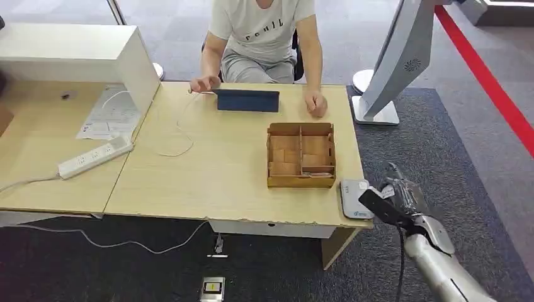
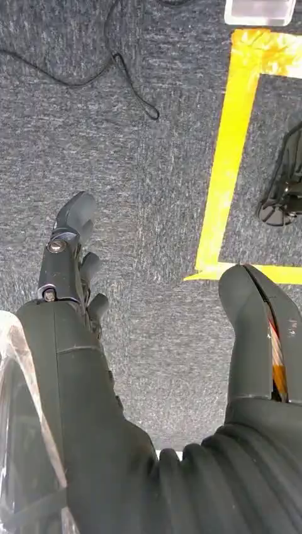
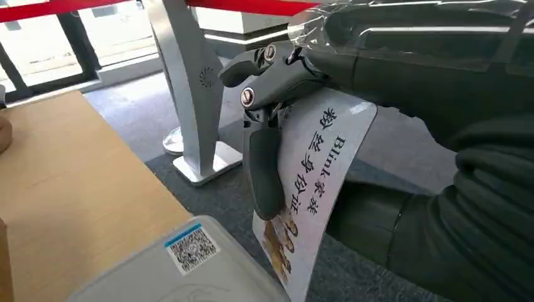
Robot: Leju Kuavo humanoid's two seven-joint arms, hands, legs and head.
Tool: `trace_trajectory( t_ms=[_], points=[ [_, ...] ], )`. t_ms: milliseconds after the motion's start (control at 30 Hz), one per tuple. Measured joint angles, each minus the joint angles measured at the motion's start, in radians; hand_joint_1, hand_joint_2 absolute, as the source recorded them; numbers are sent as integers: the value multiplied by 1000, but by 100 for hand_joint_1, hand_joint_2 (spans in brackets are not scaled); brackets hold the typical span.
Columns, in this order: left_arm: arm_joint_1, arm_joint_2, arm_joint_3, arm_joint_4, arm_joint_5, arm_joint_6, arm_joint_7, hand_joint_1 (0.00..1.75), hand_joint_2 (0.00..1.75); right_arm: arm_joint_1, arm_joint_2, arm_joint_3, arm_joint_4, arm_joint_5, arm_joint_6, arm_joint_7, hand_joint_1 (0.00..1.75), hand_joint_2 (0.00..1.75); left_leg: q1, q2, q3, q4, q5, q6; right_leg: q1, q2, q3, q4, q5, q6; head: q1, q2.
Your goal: Pass the card to the sensor for recognition and then transmit it.
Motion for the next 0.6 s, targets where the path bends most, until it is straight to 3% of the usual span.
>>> trace_trajectory(
  t_ms=[600],
  points=[
    [0,8,-27,0,-5,-24,-8,0,175,48,13,0,-21,-47,-44,-23,175,175,0,0,0,0,0,0,0,0,0,0,0,0,0,0]
  ],
)
